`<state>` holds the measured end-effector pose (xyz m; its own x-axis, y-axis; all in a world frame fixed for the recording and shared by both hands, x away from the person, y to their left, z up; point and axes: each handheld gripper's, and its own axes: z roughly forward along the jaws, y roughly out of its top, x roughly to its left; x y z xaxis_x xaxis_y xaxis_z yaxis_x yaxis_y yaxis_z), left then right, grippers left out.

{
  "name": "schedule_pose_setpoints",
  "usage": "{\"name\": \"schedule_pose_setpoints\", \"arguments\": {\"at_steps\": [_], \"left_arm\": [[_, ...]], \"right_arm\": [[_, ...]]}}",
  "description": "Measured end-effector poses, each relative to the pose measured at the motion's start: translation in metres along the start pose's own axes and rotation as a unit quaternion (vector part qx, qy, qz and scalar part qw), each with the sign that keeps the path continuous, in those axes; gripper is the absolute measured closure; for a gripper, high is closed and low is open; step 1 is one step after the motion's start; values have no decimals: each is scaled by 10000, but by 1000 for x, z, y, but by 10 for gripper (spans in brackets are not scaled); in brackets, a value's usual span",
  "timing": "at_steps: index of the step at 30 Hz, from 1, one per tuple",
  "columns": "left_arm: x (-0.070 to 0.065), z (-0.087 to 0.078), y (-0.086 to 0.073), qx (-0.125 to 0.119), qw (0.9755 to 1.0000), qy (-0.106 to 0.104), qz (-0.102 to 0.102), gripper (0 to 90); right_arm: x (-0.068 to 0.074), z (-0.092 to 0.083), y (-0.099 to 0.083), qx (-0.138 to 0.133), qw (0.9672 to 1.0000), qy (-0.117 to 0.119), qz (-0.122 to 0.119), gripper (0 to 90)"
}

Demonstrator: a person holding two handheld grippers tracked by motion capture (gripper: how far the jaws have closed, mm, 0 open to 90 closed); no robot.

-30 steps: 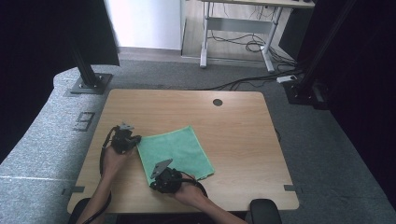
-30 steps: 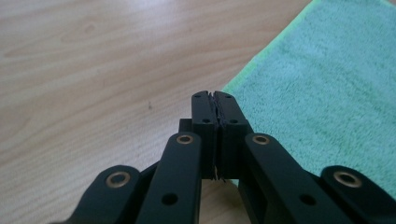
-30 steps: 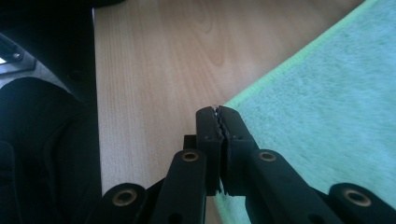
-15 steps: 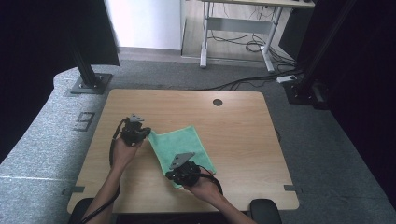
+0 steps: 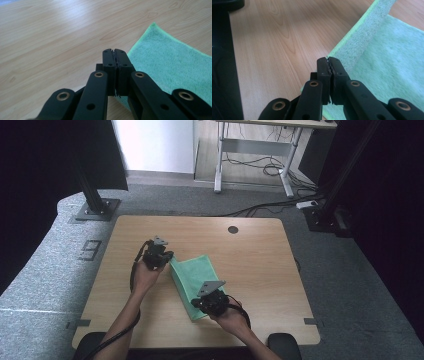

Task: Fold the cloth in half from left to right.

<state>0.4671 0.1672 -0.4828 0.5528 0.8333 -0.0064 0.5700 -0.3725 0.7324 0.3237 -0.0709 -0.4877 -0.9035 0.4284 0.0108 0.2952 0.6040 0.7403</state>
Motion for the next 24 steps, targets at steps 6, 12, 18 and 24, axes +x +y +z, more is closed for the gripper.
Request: {"name": "schedule_pose_setpoints", "arguments": {"at_steps": [6,12,18,24], "left_arm": [[-11,13,11,24,9999,-56,133,876],[-21,26,19,38,9996,-104,258,875],[-31,37,27,82,9991,-140,382,875],[-39,48,33,152,9985,-144,496,875]], "right_arm": [[-7,-8,-9,-23,9999,-98,111,868],[-14,-14,-18,-30,9996,-195,220,869],[-22,-20,-27,-10,9990,-308,320,869],[-28,-25,-35,0,9984,-387,418,869]]}}
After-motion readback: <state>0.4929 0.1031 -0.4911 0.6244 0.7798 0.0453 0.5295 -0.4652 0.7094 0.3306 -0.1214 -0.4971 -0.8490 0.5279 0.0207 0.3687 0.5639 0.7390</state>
